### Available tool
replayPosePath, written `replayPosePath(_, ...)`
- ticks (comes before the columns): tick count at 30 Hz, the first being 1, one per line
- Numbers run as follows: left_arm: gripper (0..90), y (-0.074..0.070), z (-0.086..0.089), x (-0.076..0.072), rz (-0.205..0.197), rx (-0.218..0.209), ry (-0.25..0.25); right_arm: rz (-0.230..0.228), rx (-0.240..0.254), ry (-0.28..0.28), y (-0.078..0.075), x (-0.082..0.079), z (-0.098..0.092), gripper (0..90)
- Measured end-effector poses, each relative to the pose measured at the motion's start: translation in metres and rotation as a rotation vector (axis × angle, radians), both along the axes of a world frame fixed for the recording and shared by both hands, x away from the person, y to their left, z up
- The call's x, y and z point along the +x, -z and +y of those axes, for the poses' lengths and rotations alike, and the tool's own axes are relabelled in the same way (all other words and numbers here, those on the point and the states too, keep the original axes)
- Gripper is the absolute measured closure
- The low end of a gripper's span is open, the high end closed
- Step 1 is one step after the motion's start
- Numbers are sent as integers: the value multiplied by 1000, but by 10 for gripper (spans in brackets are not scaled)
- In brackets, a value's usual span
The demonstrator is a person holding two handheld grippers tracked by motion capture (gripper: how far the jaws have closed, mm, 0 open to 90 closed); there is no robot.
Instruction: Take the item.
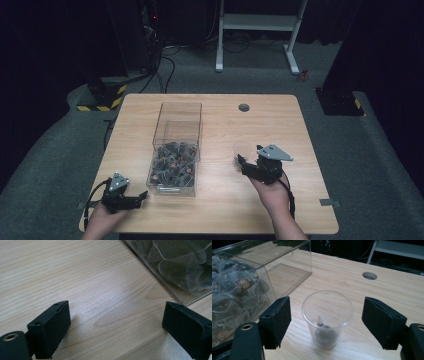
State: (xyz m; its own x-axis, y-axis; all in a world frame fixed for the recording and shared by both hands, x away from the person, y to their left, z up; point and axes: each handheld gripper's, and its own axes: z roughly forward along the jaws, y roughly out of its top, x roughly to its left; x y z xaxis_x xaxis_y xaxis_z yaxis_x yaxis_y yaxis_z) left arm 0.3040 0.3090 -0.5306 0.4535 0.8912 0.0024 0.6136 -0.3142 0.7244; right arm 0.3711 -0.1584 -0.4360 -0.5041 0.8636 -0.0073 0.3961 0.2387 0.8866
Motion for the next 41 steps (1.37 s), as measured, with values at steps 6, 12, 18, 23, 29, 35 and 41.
replayPosePath(6, 85, 0, 0, 0, 0, 0, 0, 3, -7, 27, 9, -8, -16, 235)
replayPosePath(12, 85, 0, 0, 0, 0, 0, 0, 20, -10, 60, 23, -15, -31, 236)
replayPosePath(18, 85, 0, 0, 0, -1, 0, 0, 60, -28, 94, 43, -24, -47, 239)
replayPosePath(23, 86, 0, 0, 0, -1, 0, -1, 91, -50, 114, 59, -30, -60, 239)
replayPosePath(29, 87, 0, 0, 0, -2, 0, 0, 142, -72, 126, 75, -37, -69, 237)
replayPosePath(35, 88, 0, 0, 0, -5, -3, -4, 161, -94, 129, 83, -41, -71, 236)
replayPosePath(41, 92, 0, 0, 0, -7, -2, -5, 173, -93, 133, 85, -41, -71, 239)
